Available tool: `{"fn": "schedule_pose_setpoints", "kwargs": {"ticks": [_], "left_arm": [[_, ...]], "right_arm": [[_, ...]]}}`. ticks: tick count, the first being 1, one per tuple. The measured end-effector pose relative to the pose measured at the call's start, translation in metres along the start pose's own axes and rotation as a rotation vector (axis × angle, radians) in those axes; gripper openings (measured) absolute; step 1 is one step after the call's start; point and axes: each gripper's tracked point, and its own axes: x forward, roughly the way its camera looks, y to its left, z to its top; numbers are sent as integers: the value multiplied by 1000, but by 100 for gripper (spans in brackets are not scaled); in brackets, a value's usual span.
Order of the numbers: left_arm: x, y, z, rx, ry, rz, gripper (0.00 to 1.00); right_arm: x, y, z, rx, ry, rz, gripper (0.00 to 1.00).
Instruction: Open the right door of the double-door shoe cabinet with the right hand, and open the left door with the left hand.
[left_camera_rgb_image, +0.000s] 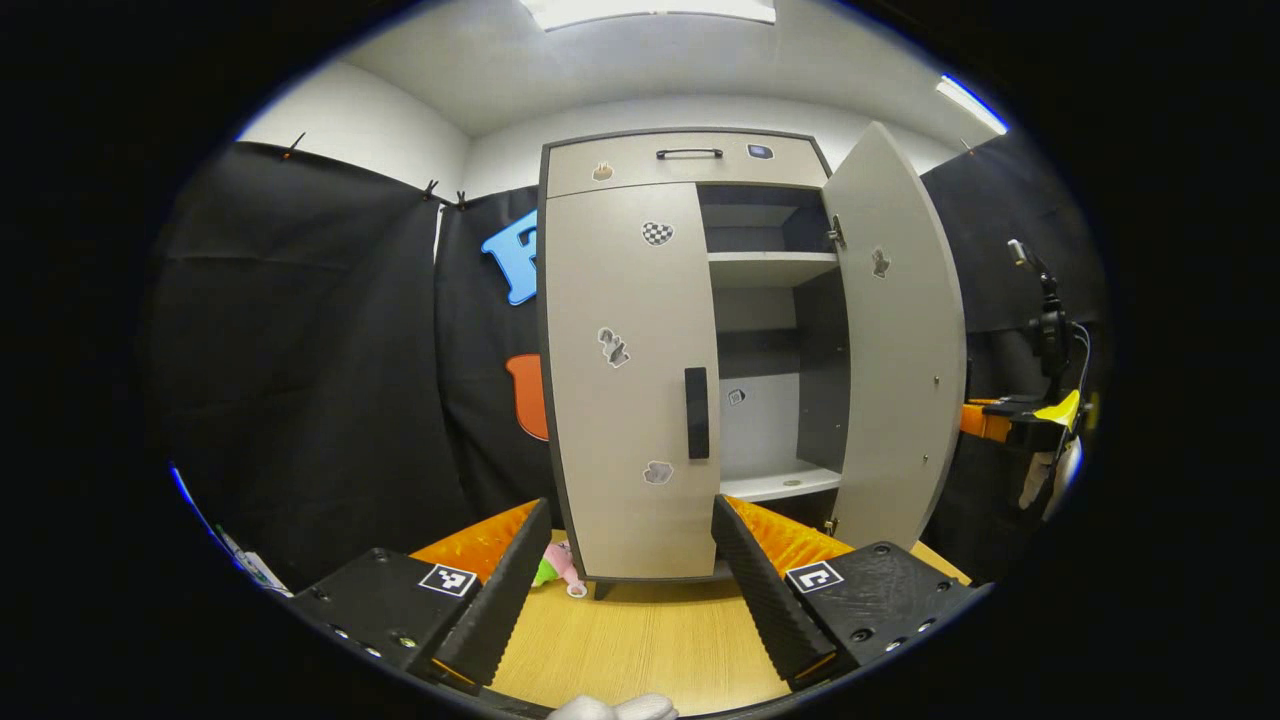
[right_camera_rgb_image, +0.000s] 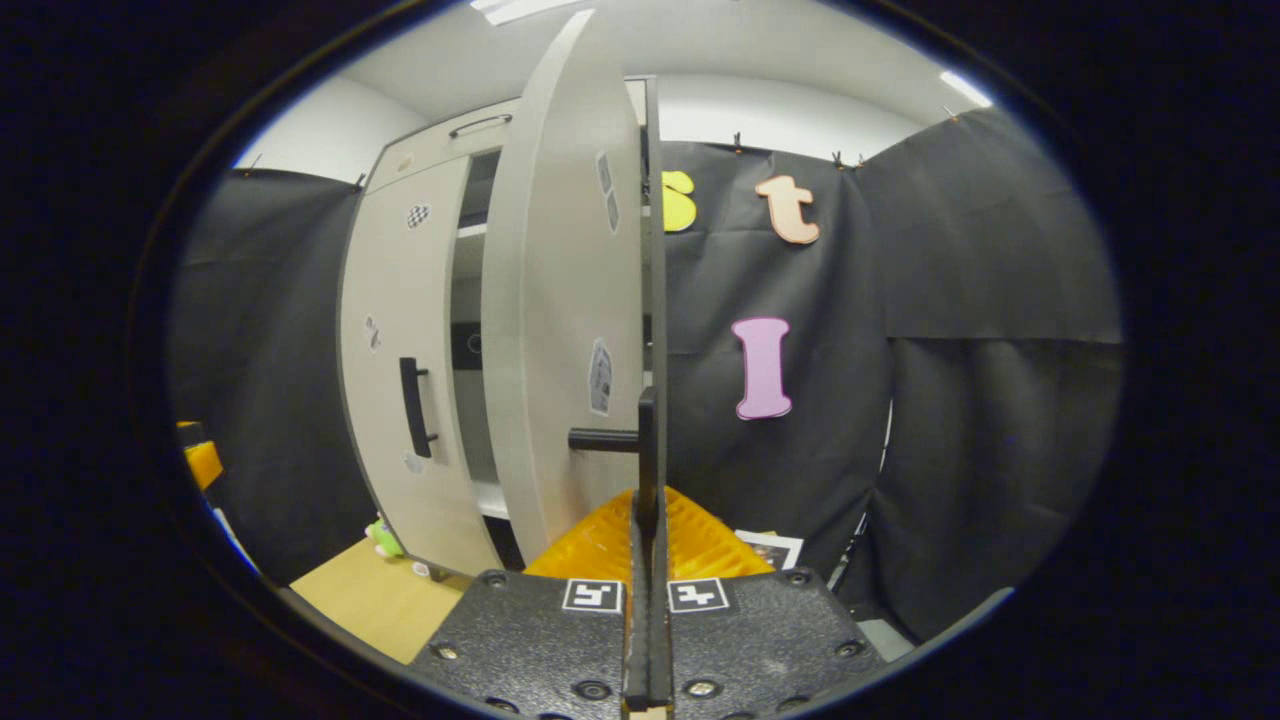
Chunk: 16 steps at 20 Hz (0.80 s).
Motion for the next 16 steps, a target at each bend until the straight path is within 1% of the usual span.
{"fn": "schedule_pose_setpoints", "kwargs": {"ticks": [1,2,3,5,6,7,8,9,10,11,12,13,16], "left_arm": [[0,-2,1,2,-2,0,96],[0,-3,2,2,-2,0,100],[1,-4,2,0,0,-1,96],[3,-3,2,-2,4,0,96],[3,-2,2,-3,2,5,96],[5,-1,3,-6,3,7,100],[5,-1,2,-10,6,5,100],[6,1,2,-10,5,8,96],[7,4,2,-6,5,12,96],[8,7,2,-2,3,18,96],[10,10,1,-1,0,23,96],[13,16,2,6,-11,40,96],[24,22,-9,9,12,51,96]], "right_arm": [[0,-5,0,1,1,-11,4],[-1,-8,0,10,0,-13,4],[-2,-3,0,34,1,2,4],[0,1,-1,50,3,8,4],[-1,-2,1,46,-3,-3,4],[-1,-4,2,47,-6,-6,1],[-2,-4,2,56,-5,-9,4],[-4,-2,1,53,-1,-7,4],[-6,-4,0,41,3,-5,1],[-7,-7,0,36,8,-8,2],[-12,-9,0,29,15,-19,5],[-14,-13,0,29,14,-45,6],[-26,-23,2,14,1,-104,42]]}}
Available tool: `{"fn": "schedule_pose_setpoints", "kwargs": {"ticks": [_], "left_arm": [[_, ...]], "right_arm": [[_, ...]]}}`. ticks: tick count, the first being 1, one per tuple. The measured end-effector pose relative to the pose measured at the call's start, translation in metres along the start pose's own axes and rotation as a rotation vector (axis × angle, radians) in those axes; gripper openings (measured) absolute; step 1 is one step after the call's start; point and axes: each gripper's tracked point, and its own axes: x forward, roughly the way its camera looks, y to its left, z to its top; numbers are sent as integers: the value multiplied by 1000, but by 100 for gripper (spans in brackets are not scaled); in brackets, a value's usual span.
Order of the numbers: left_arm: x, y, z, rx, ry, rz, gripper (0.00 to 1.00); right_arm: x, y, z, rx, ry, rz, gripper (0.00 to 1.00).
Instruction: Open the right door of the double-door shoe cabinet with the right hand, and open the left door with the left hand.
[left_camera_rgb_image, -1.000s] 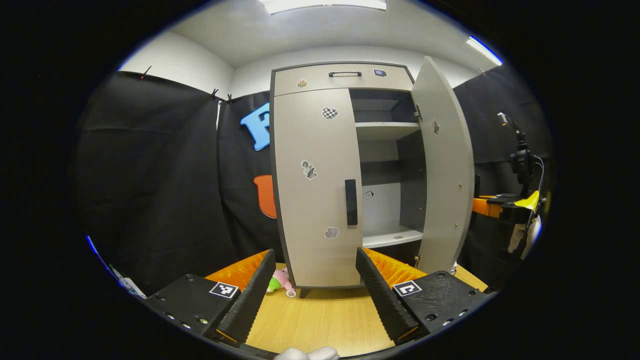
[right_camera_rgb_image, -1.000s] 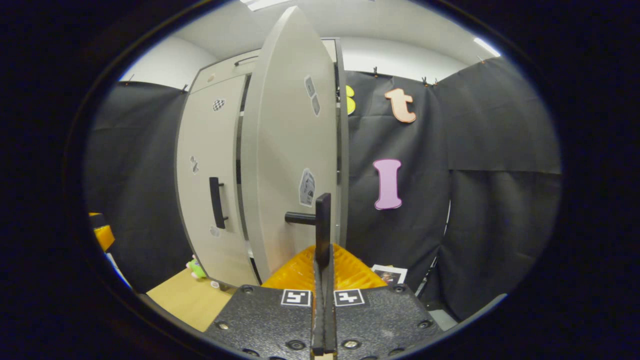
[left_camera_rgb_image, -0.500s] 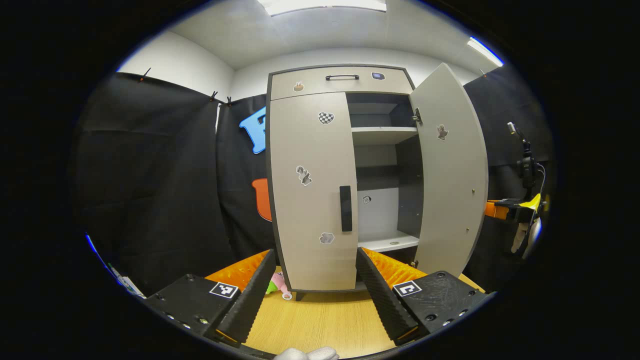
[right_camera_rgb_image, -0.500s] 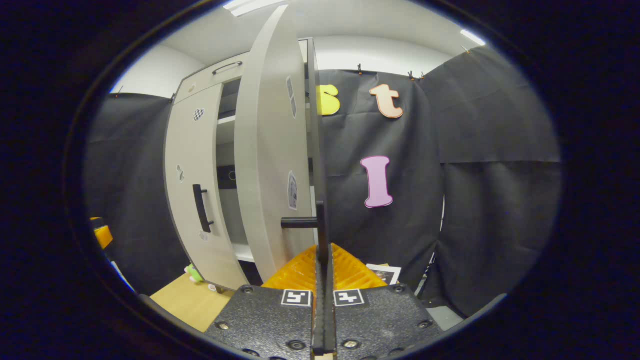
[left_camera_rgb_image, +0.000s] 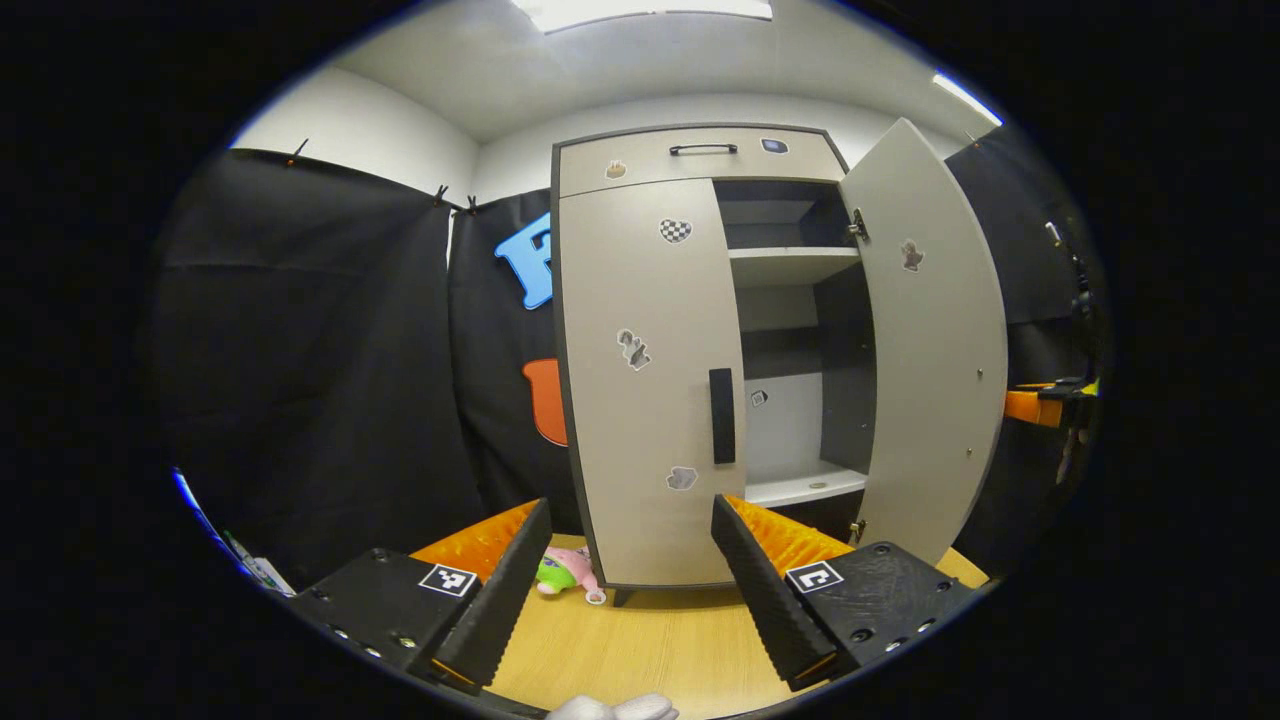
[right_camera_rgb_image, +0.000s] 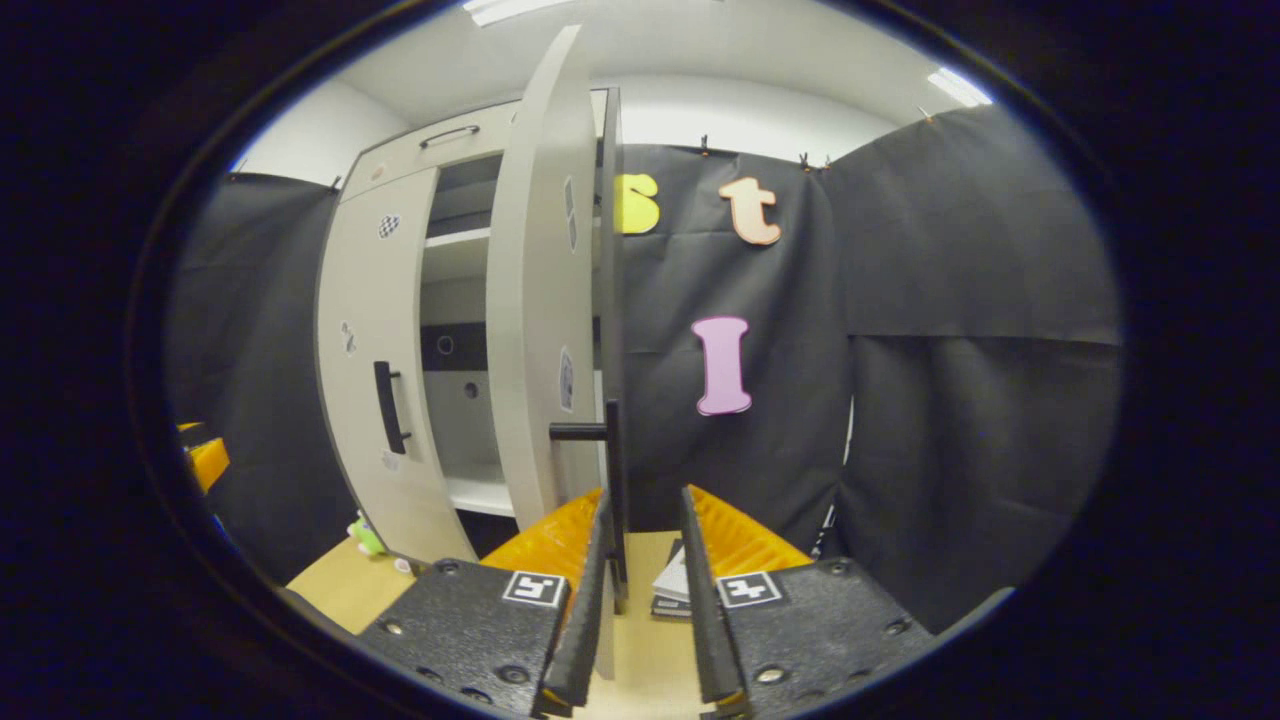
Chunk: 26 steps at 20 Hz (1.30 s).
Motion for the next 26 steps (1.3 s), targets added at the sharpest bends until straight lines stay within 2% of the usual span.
{"fn": "schedule_pose_setpoints", "kwargs": {"ticks": [3,4,6,13,21,26], "left_arm": [[10,8,-4,-12,0,7,96],[16,9,-6,-17,2,6,96],[25,11,-8,-17,2,3,96],[63,-3,-15,-7,8,-75,96],[166,-62,-17,-29,-13,-192,96],[221,-93,-18,-30,-21,-230,96]], "right_arm": [[-6,15,-3,33,-6,18,63],[-8,19,-6,35,-2,23,77],[-12,24,-8,38,-8,19,88],[-24,50,-24,64,47,49,92],[-24,50,-11,37,2,-23,92],[-27,45,-8,15,-1,-73,92]]}}
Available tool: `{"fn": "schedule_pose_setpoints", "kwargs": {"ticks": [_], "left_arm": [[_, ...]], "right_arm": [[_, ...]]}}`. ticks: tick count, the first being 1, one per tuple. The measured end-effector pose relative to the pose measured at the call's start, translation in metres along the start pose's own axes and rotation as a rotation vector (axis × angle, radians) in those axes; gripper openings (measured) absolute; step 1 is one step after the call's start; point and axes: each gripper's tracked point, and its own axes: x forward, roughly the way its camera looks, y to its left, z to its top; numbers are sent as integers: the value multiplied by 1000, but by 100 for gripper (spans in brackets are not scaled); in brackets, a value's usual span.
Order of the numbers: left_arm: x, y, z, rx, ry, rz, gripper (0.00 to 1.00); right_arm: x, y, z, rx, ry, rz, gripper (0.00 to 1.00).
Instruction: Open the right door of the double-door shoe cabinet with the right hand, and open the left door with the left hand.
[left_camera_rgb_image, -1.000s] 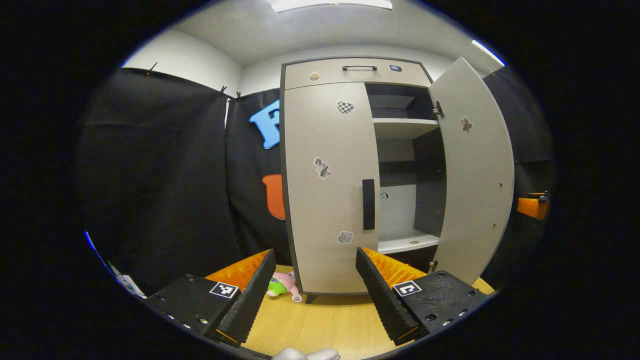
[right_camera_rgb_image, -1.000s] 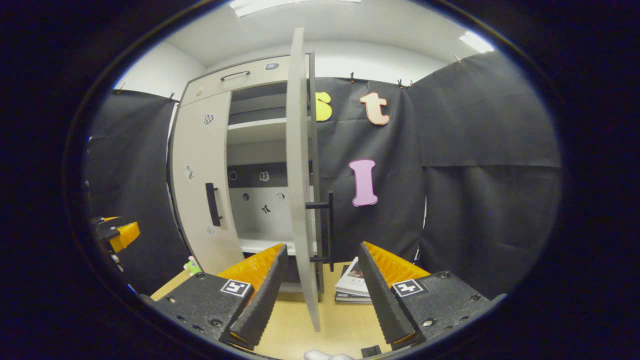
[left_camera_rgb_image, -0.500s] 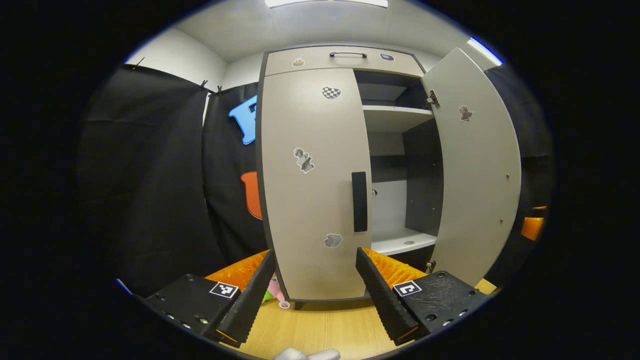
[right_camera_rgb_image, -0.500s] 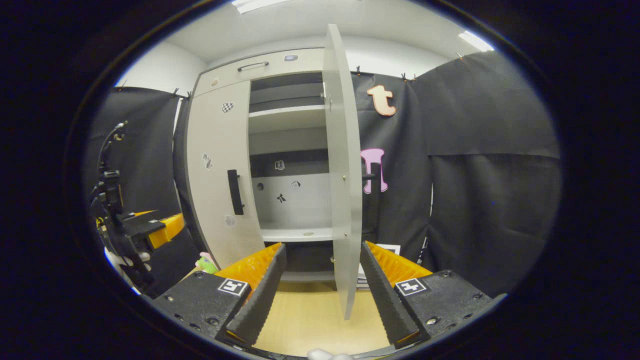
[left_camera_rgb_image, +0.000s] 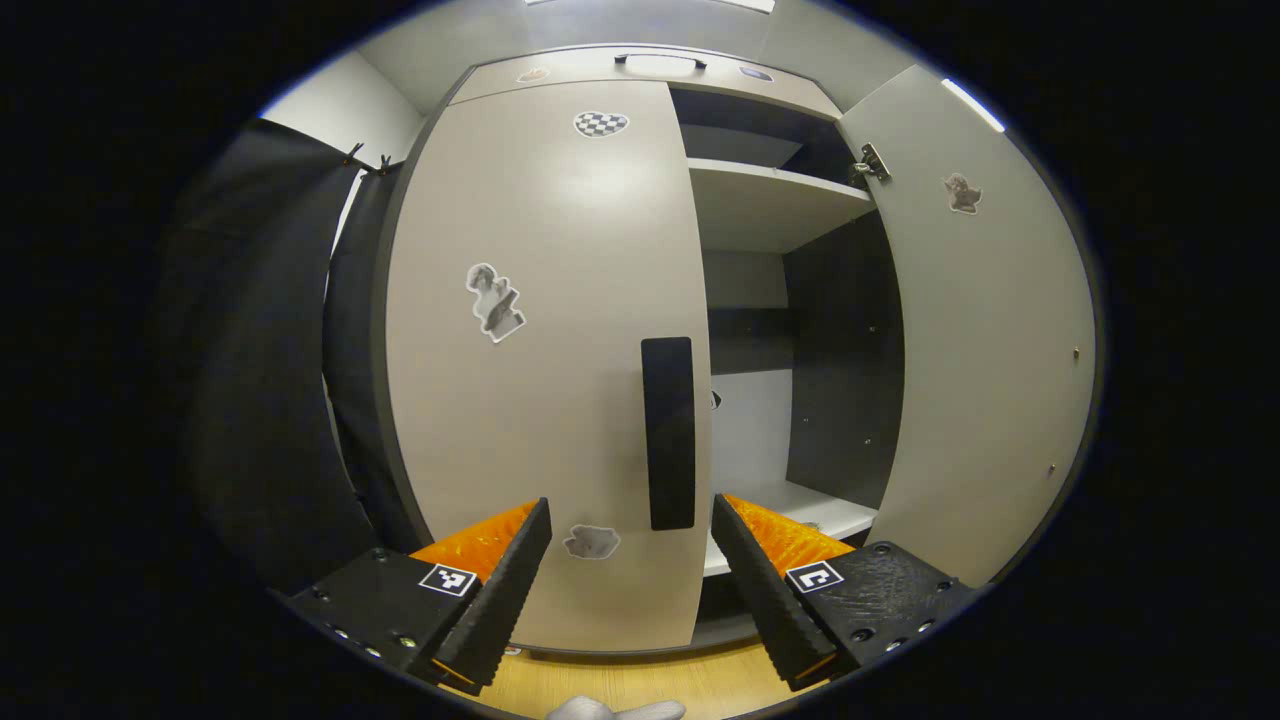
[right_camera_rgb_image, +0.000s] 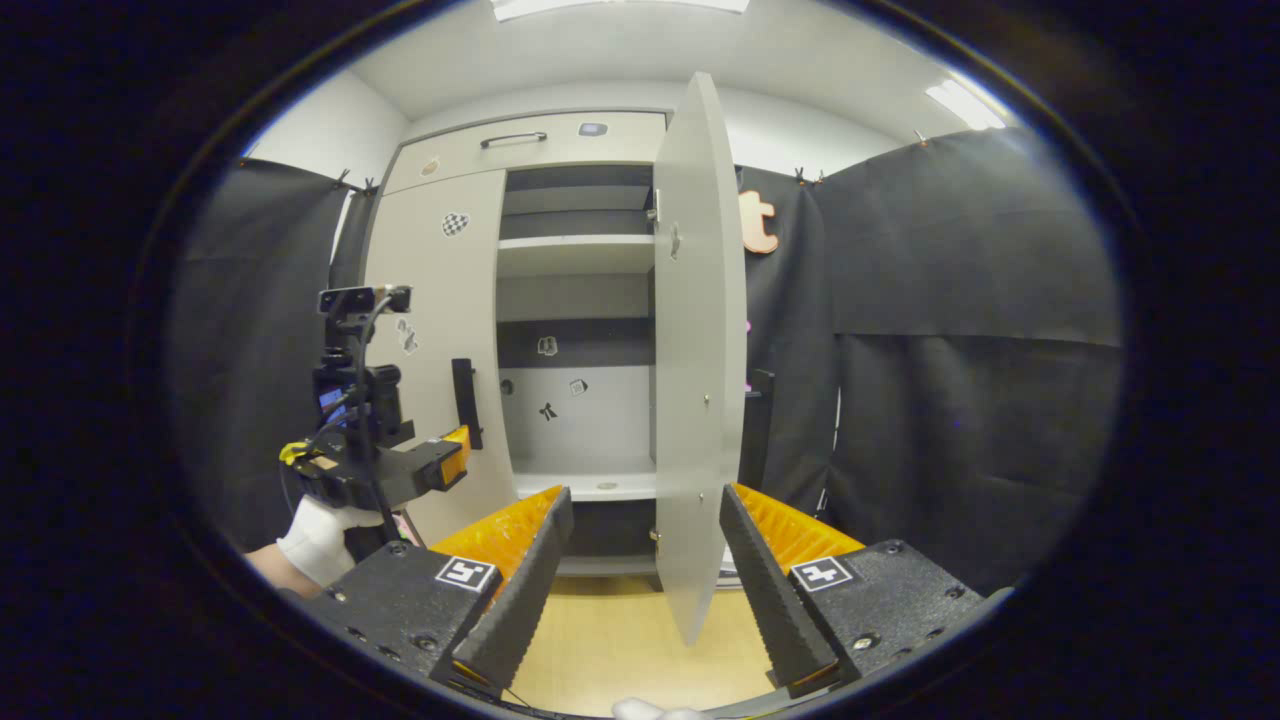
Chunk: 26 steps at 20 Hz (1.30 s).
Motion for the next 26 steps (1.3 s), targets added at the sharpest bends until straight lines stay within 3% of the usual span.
{"fn": "schedule_pose_setpoints", "kwargs": {"ticks": [9,11,13,14,15,17,19,22,26], "left_arm": [[54,-12,11,7,-37,2,96],[56,-7,14,-11,-39,22,91],[56,-7,23,-53,-85,13,75],[57,-9,26,-59,-94,-2,55],[58,-16,22,-51,-84,-34,62],[57,-15,23,-25,-78,-19,29],[58,-13,23,-35,-66,-7,25],[57,-14,22,-34,-57,18,9],[53,-13,22,-15,-53,9,6]], "right_arm": [[0,-2,-7,17,43,-29,92],[2,-3,-5,15,35,-24,92],[3,-2,-5,16,35,-15,92],[3,-1,-5,19,36,-8,92],[4,1,-6,23,36,-2,92],[4,4,-6,23,41,16,92],[3,6,-7,22,43,30,92],[0,7,-8,18,47,51,92],[-5,6,-8,16,45,61,92]]}}
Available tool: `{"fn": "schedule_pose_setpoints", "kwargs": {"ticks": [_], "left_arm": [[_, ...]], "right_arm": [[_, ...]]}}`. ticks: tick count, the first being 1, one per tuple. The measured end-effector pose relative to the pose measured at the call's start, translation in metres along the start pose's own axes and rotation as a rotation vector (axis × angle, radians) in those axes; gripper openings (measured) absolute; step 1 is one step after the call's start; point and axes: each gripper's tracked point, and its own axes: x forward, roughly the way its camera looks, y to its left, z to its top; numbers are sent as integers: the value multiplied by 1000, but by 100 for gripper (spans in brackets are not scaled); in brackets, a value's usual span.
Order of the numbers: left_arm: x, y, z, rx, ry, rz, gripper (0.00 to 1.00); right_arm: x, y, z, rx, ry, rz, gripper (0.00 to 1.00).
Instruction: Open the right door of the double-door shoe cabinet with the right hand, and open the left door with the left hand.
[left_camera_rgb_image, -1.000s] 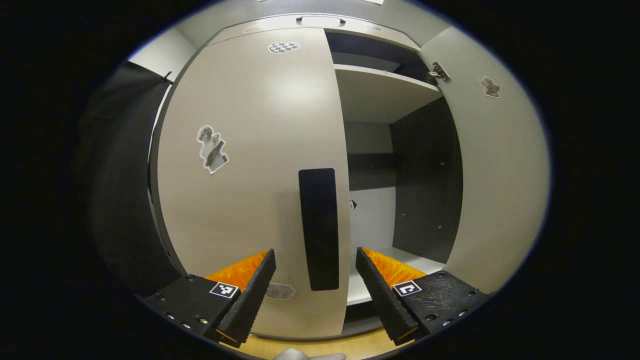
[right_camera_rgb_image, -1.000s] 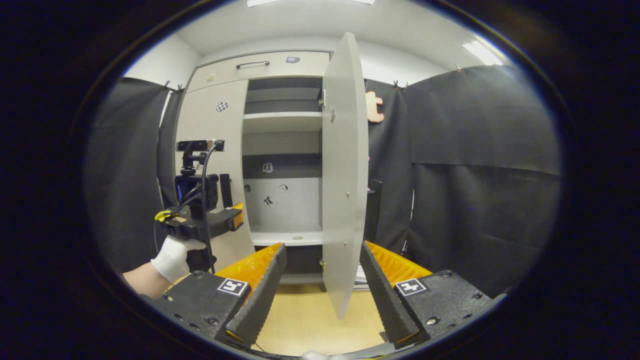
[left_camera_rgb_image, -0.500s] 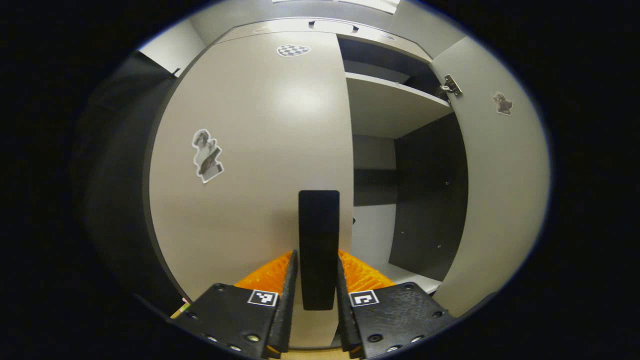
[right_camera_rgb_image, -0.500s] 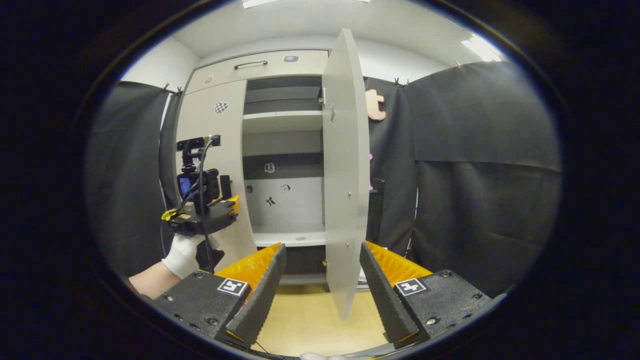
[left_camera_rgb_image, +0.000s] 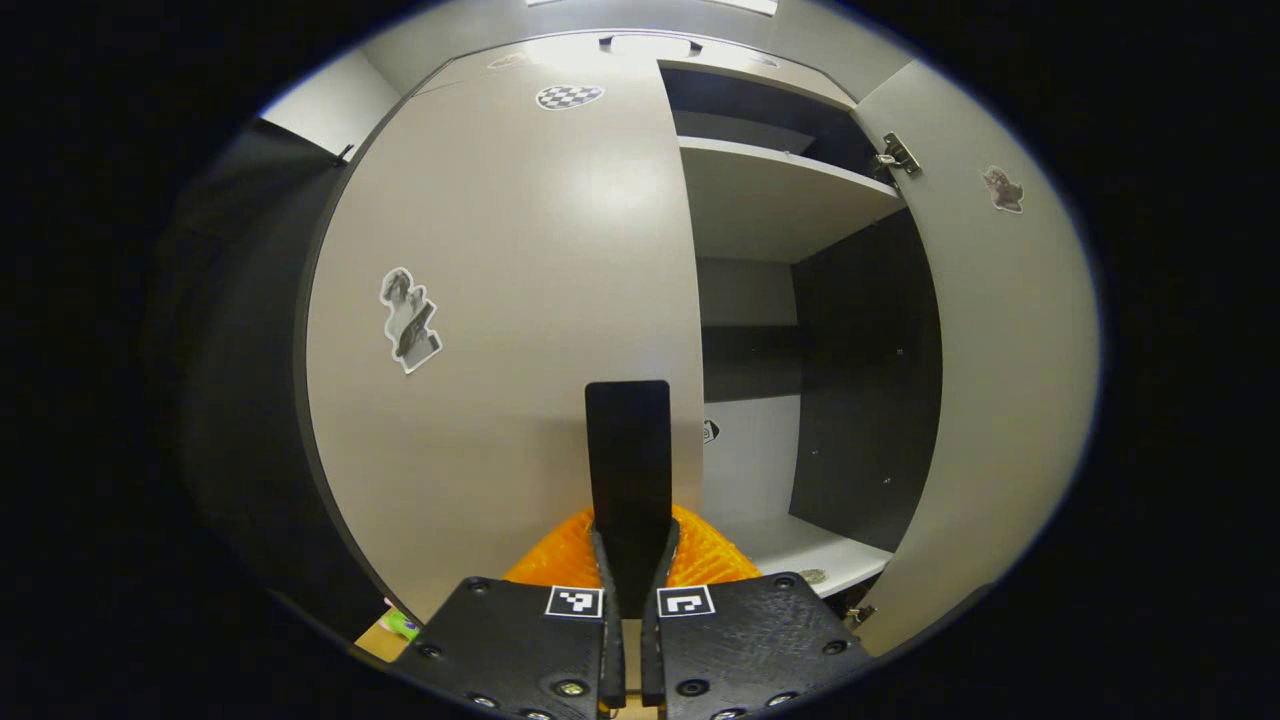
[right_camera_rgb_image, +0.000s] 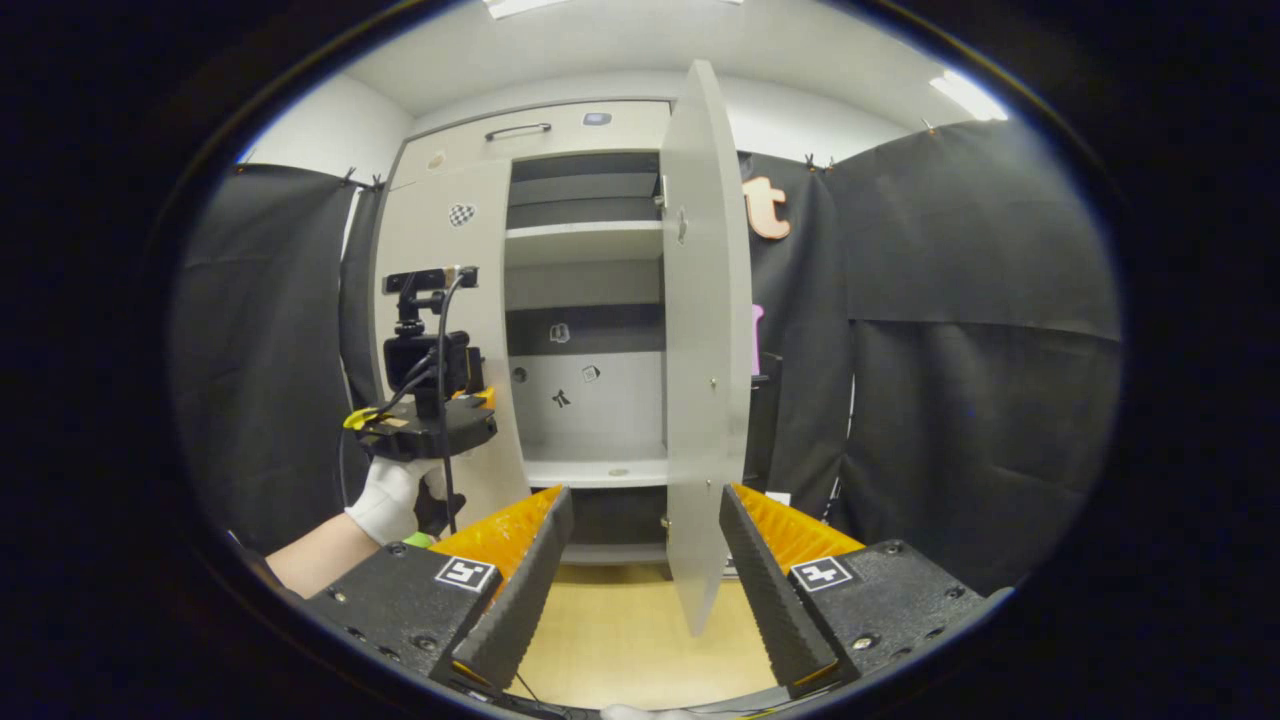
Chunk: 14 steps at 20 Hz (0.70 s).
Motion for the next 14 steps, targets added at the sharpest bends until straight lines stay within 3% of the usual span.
{"fn": "schedule_pose_setpoints", "kwargs": {"ticks": [14], "left_arm": [[-62,12,0,-25,17,-76,6]], "right_arm": [[-8,12,-10,3,11,82,93]]}}
